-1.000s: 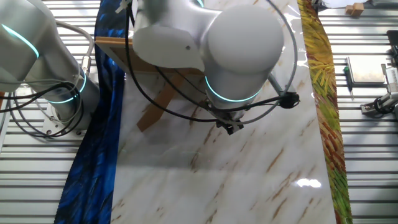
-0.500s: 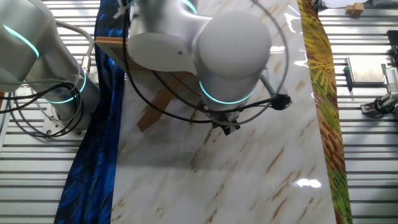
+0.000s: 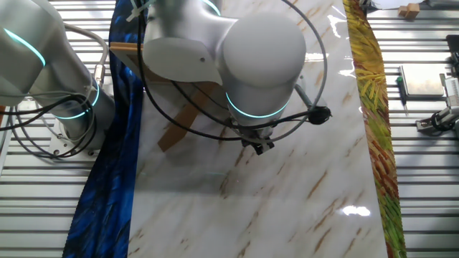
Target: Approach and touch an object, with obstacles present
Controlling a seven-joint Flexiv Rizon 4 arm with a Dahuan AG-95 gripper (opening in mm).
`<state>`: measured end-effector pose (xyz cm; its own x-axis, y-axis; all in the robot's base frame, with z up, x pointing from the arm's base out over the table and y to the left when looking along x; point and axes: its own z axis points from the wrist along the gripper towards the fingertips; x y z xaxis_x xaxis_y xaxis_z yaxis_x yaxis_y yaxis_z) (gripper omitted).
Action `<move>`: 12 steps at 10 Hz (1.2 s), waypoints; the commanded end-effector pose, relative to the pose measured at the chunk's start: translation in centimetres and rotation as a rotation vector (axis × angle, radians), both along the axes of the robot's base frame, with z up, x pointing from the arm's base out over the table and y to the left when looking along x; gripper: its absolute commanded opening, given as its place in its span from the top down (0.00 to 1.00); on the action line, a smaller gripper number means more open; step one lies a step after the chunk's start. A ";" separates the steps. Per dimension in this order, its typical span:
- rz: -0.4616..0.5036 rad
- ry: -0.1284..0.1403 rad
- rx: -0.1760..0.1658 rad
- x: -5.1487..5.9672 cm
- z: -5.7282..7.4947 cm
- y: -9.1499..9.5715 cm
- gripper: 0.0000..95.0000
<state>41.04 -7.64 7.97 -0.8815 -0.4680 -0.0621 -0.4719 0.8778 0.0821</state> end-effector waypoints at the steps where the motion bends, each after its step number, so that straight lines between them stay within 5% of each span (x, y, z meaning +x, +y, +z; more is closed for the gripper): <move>1: 0.021 0.013 -0.004 0.1 -0.1 0.0 1.00; 6: -0.017 -0.002 0.003 -0.2 -0.2 -0.4 1.00; 10: -0.020 0.008 -0.013 -2.3 -1.0 -4.6 1.00; 12: -0.028 0.009 -0.015 -3.3 -1.3 -5.0 1.00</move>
<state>37.47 -12.73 6.33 -0.8962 -0.4409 -0.0483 -0.4434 0.8932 0.0746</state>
